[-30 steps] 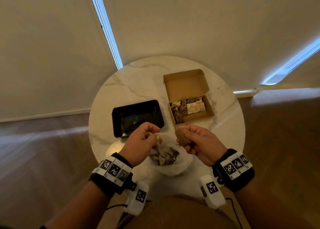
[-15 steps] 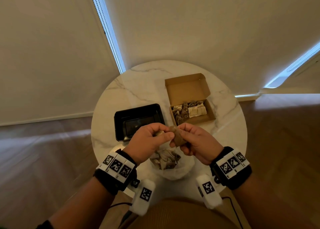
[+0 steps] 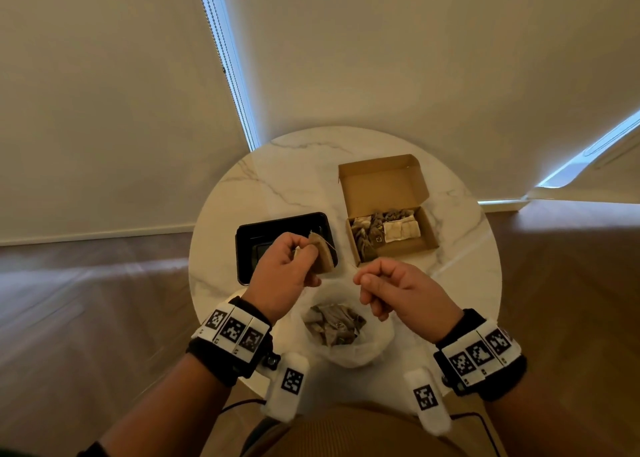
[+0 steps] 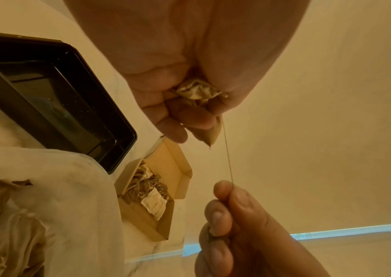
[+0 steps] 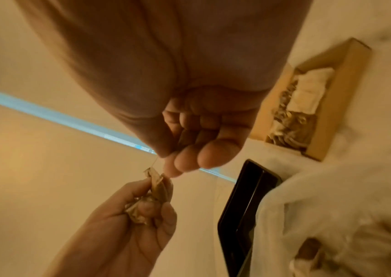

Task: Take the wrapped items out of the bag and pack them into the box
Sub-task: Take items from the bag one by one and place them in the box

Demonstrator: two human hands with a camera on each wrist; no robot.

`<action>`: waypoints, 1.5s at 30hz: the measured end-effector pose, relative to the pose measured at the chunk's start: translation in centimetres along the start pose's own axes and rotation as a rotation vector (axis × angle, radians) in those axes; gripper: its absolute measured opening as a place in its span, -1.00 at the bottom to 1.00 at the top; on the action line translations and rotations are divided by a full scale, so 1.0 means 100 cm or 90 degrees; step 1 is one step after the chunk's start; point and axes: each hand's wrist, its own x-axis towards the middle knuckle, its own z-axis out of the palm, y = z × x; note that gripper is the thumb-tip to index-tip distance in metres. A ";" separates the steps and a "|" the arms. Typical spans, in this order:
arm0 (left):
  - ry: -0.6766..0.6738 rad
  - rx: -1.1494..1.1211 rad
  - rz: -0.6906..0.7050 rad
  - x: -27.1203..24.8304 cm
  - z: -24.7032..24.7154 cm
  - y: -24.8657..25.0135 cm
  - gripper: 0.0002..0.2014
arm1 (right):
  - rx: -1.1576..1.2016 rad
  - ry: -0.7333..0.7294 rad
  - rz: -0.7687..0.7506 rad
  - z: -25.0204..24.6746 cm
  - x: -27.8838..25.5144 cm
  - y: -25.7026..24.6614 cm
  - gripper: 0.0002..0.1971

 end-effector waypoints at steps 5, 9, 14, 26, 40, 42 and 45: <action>0.008 -0.020 0.001 0.001 -0.005 0.001 -0.86 | -0.146 0.030 -0.049 0.007 -0.007 -0.002 -0.89; -0.058 -0.152 -0.069 0.001 -0.005 0.007 -0.88 | -0.166 0.062 -0.035 0.014 -0.004 0.008 -0.91; -0.115 -0.326 -0.164 -0.002 -0.001 0.017 -0.86 | -0.190 0.090 -0.017 0.022 0.004 0.016 -0.92; 0.067 0.137 0.046 -0.001 0.000 -0.017 -0.90 | -0.339 0.029 -0.182 0.038 -0.006 -0.023 -0.75; -0.046 0.026 0.049 -0.019 0.001 -0.014 -0.94 | -0.151 0.178 -0.154 0.038 0.018 -0.029 -0.90; -0.045 0.030 0.061 -0.021 0.002 -0.014 -0.94 | -0.140 0.179 -0.139 0.038 0.020 -0.026 -0.91; -0.046 0.017 0.071 -0.022 0.001 -0.017 -0.93 | -0.097 0.157 -0.112 0.036 0.020 -0.019 -0.91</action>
